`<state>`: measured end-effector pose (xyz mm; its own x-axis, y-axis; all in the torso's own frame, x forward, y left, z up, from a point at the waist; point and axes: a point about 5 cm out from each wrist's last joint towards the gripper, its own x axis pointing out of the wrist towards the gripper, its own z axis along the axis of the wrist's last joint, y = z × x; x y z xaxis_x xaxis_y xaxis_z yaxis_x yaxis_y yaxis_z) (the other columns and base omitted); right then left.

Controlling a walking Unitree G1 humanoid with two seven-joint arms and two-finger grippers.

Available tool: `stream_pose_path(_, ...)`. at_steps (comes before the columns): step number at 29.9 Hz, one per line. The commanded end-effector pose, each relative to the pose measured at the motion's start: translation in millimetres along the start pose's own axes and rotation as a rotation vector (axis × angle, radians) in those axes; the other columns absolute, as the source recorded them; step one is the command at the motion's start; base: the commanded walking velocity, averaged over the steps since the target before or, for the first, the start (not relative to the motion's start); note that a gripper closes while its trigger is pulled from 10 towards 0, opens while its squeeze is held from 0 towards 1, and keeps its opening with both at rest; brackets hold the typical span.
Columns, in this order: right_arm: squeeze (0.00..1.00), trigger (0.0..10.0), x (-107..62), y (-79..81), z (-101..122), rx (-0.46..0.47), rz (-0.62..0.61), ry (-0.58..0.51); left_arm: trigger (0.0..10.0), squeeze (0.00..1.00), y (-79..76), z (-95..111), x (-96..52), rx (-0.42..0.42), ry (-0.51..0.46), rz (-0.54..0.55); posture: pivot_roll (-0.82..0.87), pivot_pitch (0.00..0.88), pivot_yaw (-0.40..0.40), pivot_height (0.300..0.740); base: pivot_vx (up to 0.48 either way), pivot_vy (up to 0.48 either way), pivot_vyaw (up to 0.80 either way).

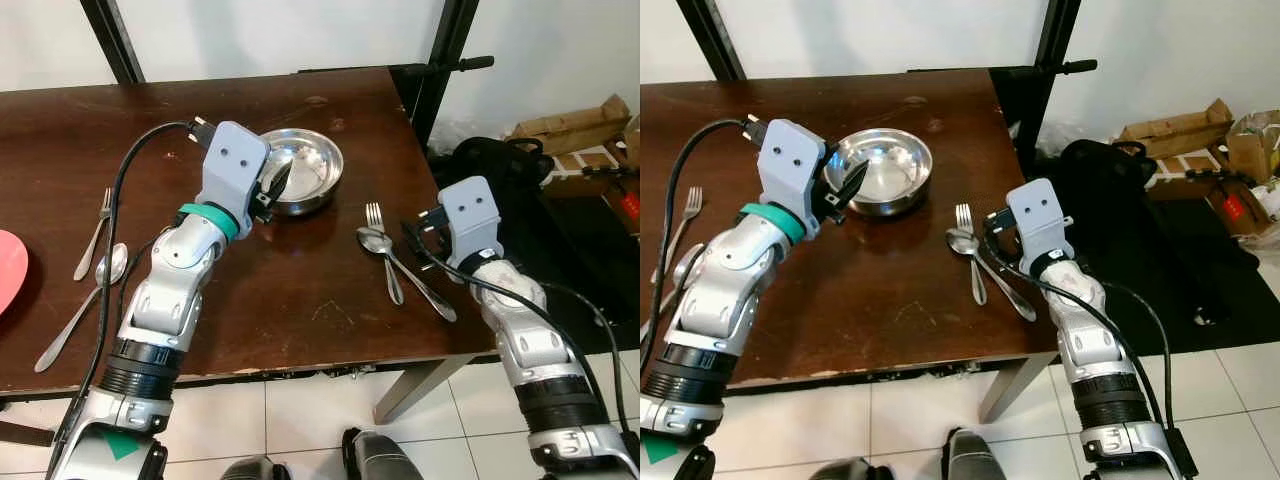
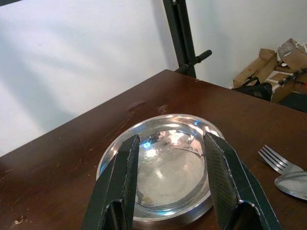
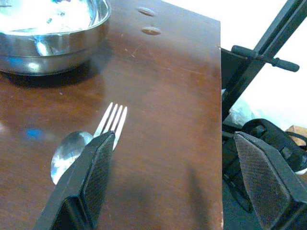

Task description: Setting the table

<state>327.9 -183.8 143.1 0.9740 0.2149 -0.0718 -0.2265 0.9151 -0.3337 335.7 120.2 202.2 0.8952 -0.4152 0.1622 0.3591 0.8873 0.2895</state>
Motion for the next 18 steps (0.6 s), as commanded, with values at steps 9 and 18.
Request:
stream_pose_path(9,0.0,10.0,-0.7,-2.0,-0.4,-0.005,-0.008,0.0,10.0,0.0,-1.4,-2.2,1.3,0.004,0.006,-0.005,-0.14,0.0,0.087,0.74,0.0,0.0,0.0)
stream_pose_path(18,0.0,10.0,-0.7,-1.7,-0.6,-0.003,-0.01,-0.002,10.0,0.0,-1.4,-2.4,1.8,0.004,0.004,-0.005,-0.14,0.0,0.089,0.74,0.0,0.0,0.0)
